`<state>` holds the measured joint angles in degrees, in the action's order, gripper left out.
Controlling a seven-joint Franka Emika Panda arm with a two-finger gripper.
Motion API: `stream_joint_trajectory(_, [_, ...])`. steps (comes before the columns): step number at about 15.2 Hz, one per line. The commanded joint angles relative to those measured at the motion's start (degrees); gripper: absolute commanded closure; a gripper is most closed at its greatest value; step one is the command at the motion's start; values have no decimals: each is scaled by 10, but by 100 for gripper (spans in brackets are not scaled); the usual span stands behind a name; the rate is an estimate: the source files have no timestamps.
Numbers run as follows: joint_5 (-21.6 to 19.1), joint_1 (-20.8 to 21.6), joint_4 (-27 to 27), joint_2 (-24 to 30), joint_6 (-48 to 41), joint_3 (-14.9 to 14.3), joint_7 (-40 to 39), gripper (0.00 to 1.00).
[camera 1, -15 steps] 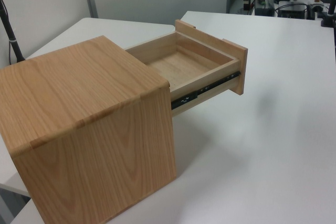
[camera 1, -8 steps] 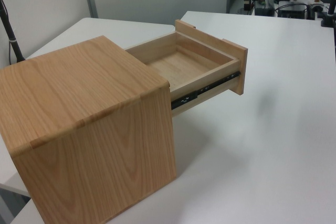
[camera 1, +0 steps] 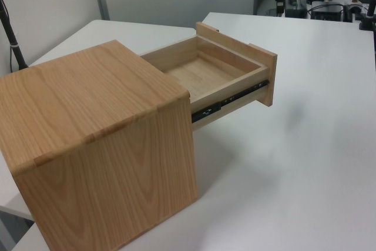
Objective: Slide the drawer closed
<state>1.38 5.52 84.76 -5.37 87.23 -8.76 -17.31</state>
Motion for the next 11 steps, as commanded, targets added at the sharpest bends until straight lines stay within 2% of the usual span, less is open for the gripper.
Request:
stream_joint_trajectory(1, [-2, 6, 4, 8, -36, 4, -151, 76])
stream_joint_trajectory(2, [-2, 7, 4, 8, -42, 4, -183, 83])
stream_joint_trajectory(5, [10, 33, 6, 5, -43, 4, -260, 88])
stream_joint_trajectory(8, [13, 55, 7, 1, -36, 4, -275, 96])
stream_joint_trajectory(11, [13, 80, 4, -24, -16, 4, -274, 96])
